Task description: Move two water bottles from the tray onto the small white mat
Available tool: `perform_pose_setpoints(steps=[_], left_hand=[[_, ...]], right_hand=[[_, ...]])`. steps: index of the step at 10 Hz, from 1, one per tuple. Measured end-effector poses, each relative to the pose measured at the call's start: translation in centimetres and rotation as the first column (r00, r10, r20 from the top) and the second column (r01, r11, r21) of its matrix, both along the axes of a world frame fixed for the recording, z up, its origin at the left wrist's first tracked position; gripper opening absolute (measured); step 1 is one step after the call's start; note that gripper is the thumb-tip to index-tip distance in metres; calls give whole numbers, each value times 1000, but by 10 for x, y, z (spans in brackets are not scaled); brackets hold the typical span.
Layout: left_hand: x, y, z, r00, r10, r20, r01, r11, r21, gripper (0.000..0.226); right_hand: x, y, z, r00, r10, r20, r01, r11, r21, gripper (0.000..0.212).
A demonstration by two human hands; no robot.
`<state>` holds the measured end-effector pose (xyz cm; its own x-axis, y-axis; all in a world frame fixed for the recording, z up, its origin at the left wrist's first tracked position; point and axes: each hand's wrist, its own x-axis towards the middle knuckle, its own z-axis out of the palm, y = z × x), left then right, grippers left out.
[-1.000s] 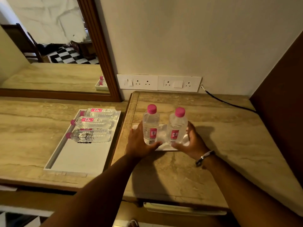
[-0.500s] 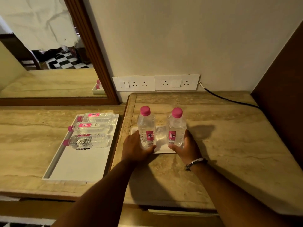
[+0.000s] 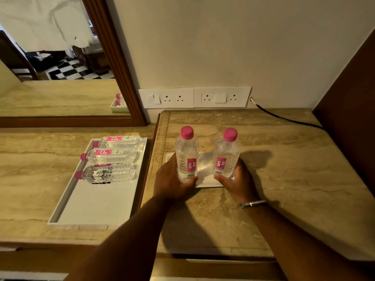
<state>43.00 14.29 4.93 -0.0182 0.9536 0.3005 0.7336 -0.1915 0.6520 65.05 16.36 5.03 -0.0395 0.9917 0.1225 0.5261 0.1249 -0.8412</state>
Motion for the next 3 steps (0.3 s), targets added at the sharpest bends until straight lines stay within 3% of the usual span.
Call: perform_pose_setpoints(steps=[2,3], left_hand=[[-1,4,-1,1000,-28,-13,29,999,33,81],[-9,2,-3,999,-1,-33,0,1000,-20,107]], right_hand=[[2,1,1,996,64,-62,-61,997,47,81],[10,-8,5,990,66,-123,-63,998,32,92]])
